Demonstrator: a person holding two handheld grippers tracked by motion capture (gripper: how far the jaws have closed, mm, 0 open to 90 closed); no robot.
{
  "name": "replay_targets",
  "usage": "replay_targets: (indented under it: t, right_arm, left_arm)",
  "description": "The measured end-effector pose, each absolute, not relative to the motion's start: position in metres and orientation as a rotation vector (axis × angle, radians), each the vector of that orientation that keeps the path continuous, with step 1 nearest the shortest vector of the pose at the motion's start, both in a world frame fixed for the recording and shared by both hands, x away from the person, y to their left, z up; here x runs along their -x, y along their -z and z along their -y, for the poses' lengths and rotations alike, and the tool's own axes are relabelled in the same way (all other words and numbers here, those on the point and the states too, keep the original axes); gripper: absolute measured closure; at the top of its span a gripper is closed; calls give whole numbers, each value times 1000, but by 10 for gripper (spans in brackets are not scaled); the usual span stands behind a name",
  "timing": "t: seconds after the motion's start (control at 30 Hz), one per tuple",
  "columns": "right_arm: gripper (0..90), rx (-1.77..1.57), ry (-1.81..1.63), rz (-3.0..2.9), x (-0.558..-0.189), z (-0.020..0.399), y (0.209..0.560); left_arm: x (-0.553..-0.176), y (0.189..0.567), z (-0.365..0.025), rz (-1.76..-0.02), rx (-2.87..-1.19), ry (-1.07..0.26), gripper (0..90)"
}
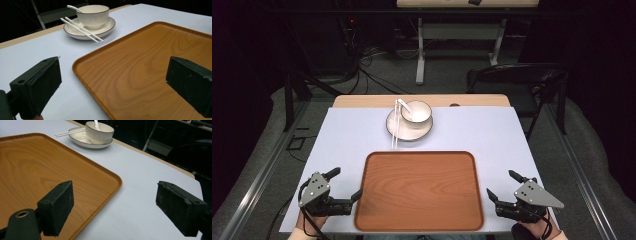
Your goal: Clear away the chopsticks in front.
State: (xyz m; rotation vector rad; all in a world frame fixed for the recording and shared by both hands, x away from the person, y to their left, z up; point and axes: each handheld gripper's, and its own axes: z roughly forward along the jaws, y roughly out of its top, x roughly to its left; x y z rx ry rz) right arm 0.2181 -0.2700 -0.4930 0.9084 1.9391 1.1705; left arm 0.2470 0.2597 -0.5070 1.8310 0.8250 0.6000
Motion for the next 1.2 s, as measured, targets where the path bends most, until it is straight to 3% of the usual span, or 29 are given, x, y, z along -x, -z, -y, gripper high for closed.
replay_targets:
  t: [1.2]
  right_arm:
    - [144,-905,-1169,-1942,-220,269,493]
  left_arm:
    - [-277,495,-247,-855,-1848,-553,0]
